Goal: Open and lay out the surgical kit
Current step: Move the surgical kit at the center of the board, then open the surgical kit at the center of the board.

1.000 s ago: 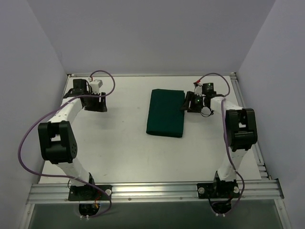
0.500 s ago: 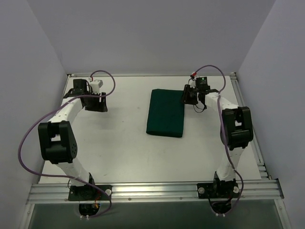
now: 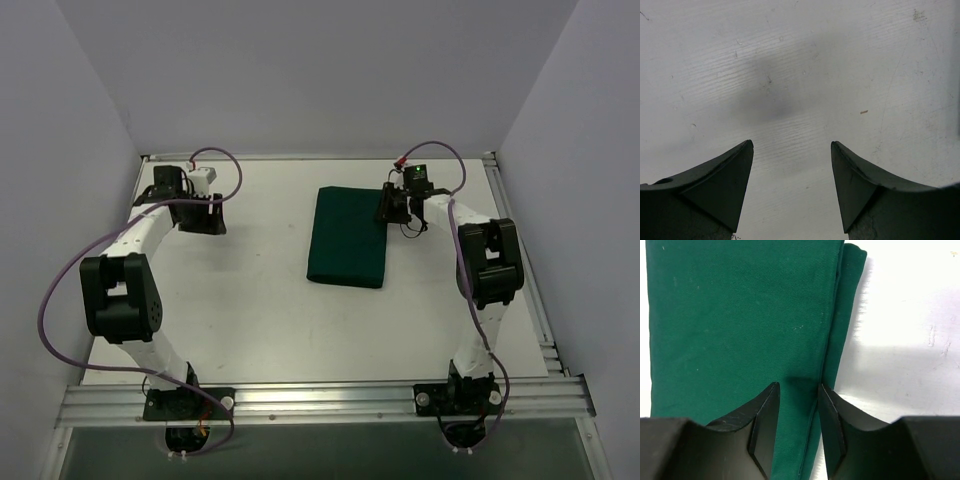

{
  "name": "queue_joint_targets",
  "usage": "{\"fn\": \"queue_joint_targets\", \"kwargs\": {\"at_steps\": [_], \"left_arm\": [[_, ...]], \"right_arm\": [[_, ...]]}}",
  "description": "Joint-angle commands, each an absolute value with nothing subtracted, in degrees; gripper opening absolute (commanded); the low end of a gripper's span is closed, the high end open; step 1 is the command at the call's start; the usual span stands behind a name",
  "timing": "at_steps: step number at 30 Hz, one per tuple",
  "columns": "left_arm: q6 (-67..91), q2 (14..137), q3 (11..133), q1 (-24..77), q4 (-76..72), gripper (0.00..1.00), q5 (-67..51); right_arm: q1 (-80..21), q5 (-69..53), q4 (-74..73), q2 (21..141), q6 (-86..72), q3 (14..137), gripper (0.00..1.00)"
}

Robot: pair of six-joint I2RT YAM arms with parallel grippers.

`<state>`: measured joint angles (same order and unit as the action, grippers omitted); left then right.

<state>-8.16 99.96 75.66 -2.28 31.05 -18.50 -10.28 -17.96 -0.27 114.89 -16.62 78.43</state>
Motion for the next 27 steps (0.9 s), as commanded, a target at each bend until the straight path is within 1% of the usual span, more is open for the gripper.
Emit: {"fn": "queue_joint_targets", "kwargs": {"at_steps": [1, 5, 10, 17, 22, 24, 27], "left_arm": [[-8.6, 98.6, 75.7, -2.0, 29.4, 0.73, -20.1], [-8.6, 98.5, 75.7, -2.0, 29.3, 0.73, -20.2], [-8.6, 98.7, 75.8, -1.9, 29.3, 0.73, -20.2], [-8.7, 98.8, 75.7, -1.9, 29.3, 0.73, -19.5], [-8.7, 99.2, 75.8, -2.0, 29.2, 0.73, -19.4], [-8.8, 99.2, 75.8, -2.0, 29.2, 0.73, -19.4], [-8.9, 99.1, 75.8, -1.9, 29.3, 0.73, -19.2]], "right_arm": [[-10.5, -15.7, -1.4, 115.0, -16.6, 80.3, 0.33], [-10.5, -14.5, -1.8, 114.1, -15.8, 80.2, 0.35], [-10.5, -17.3, -1.0, 115.3, -16.3, 80.1, 0.34], [-10.9, -19.5, 1.4, 116.3, -17.3, 79.5, 0.22], [-11.3, -21.1, 1.5, 117.2, -17.8, 80.4, 0.22], [-11.4, -21.9, 1.8, 117.2, -18.2, 80.5, 0.20], [-11.3, -22.3, 2.0, 117.4, -18.5, 80.8, 0.13]]}}
